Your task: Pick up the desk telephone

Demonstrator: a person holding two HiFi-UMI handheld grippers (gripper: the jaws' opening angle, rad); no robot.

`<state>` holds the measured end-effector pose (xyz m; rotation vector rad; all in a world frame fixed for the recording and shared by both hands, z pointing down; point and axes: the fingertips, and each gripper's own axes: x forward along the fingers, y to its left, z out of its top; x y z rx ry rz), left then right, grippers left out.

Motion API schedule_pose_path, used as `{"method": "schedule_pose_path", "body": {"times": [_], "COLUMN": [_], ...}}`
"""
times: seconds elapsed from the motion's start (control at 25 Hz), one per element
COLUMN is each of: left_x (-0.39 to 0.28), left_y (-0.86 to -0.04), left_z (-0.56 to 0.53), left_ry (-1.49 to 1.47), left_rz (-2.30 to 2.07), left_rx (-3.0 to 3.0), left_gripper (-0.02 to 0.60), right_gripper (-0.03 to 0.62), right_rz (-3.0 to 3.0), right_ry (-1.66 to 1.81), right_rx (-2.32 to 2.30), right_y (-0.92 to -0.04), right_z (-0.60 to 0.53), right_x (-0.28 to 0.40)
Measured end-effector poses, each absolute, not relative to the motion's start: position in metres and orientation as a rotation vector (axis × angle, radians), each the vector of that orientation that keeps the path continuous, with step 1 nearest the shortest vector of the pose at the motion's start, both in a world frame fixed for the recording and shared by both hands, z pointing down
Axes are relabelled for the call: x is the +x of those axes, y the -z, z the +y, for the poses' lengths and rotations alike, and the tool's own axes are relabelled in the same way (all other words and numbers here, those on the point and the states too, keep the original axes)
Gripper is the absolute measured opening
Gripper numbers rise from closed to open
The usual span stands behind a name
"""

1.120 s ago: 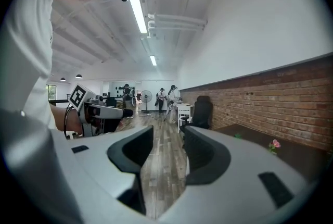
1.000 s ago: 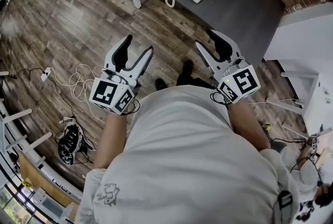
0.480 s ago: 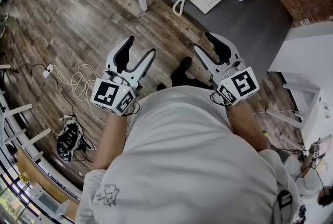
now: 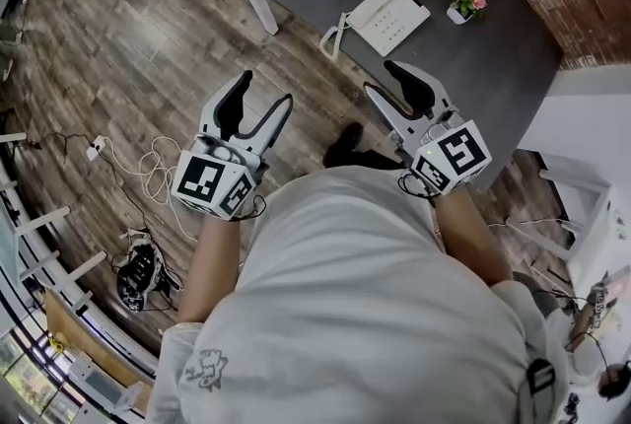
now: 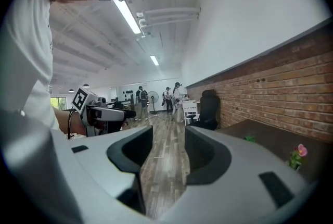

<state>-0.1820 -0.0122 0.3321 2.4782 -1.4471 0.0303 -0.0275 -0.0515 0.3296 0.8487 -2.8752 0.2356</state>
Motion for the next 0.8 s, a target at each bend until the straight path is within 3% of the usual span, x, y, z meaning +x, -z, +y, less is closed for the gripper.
{"method": "schedule_pose_path", "body": {"times": [0.8], "left_x": [-0.07], "left_y": [-0.357], "left_z": [-0.177], "left_ry": [-0.143], "left_rz": [-1.143], "left_rx": [2.563], "left_gripper": [0.308], "right_gripper": [0.199], "right_rz": [-2.74], "right_ry": [-0.367], "right_rx": [1.141], "right_y": [-0.356], "right_z": [-0.18], "right_x": [0.115]}}
